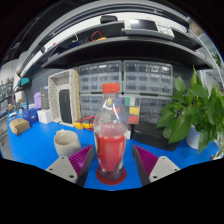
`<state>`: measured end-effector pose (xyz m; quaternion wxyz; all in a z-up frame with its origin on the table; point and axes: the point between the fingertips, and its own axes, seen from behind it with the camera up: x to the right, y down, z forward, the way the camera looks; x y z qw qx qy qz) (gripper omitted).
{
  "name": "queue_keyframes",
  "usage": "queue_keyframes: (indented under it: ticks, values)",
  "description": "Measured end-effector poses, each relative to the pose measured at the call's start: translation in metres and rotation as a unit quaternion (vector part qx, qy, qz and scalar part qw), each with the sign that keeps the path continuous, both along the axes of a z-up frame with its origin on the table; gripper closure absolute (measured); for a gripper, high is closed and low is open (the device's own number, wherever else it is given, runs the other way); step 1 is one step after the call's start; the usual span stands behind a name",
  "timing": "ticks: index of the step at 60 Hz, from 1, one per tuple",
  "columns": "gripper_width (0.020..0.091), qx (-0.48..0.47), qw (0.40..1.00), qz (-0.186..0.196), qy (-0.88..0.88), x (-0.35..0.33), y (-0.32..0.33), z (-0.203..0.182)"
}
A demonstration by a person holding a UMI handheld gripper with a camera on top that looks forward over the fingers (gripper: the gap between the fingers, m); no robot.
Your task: Pour water
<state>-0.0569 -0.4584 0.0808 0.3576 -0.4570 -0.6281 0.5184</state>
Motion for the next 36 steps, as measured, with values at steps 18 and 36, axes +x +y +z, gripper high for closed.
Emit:
queue_keyframes:
  ticks: [18,36]
  values:
    - [0.0320,0.002,0.997,-0.047,-0.063,0.071,0.032,0.010]
    - [0.0331,-0.009,0.996,-0.084,-0.036,0.094,0.060,0.081]
